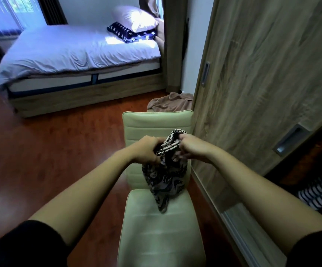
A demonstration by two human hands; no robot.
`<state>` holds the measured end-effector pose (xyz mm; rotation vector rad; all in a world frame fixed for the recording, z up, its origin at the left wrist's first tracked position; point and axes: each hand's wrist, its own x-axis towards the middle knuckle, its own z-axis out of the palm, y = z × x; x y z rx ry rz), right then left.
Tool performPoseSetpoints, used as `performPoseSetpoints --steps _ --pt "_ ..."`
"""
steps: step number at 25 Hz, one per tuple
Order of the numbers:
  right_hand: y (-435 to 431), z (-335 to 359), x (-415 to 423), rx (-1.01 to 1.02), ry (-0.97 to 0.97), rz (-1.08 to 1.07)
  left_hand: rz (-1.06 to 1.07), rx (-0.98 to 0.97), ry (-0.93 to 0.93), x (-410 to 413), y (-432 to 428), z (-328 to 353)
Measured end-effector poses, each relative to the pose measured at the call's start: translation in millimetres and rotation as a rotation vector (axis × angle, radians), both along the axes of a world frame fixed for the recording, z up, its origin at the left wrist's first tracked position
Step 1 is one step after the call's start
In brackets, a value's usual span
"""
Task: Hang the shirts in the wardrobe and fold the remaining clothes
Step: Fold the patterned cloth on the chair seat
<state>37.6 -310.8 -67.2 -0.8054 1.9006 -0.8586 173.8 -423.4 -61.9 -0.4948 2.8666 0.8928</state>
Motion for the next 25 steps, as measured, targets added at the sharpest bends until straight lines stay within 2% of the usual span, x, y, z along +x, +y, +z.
performPoseSetpoints --steps 1,2,3,4,6,8,11,14,17,19,22,25 --pt "4.6 -0.7 -7.4 0.12 0.47 0.186 -0.031 -0.004 0.001 0.5 -2.6 4.5" --pt "9.1 -1.0 -14.5 0.19 0.855 0.311 -0.054 -0.004 -0.001 0.3 -6.1 9.1" --pt "14.0 -2.0 -19.9 0.213 1.088 0.393 -0.076 -0.005 -0.011 -0.3 -9.0 13.0" --pt "17.1 -1.7 -24.9 0.214 1.185 0.444 -0.102 -0.028 -0.034 -1.7 -12.4 15.4" --pt "15.6 -0.2 -31.9 0.118 1.169 0.538 -0.164 -0.175 -0.093 -3.9 -18.1 16.0" --pt "12.2 1.8 -37.7 -0.088 1.004 0.612 -0.191 -0.36 -0.131 -3.7 -21.3 10.4" --pt "16.5 -7.5 -38.7 -0.323 0.763 0.543 -0.215 -0.572 0.002 3.2 -18.3 -3.2" --pt "18.2 -20.3 -33.2 -0.358 0.596 0.386 -0.178 -0.574 0.1 15.3 -12.5 -11.6" --pt "17.7 -39.5 -29.3 -0.403 0.569 0.335 -0.1 -0.64 0.173 23.4 -3.3 -29.3" --pt "19.1 -58.6 -28.2 -0.465 0.56 0.256 -0.007 -0.675 0.144 20.3 7.1 -37.8" --pt "32.9 -91.7 -25.8 -0.517 0.512 0.127 0.059 -0.602 -0.067 2.8 23.3 -44.7" --pt "46.2 -105.5 -34.7 -0.556 0.397 -0.028 0.072 -0.251 -0.11 -23.2 43.5 -39.2"
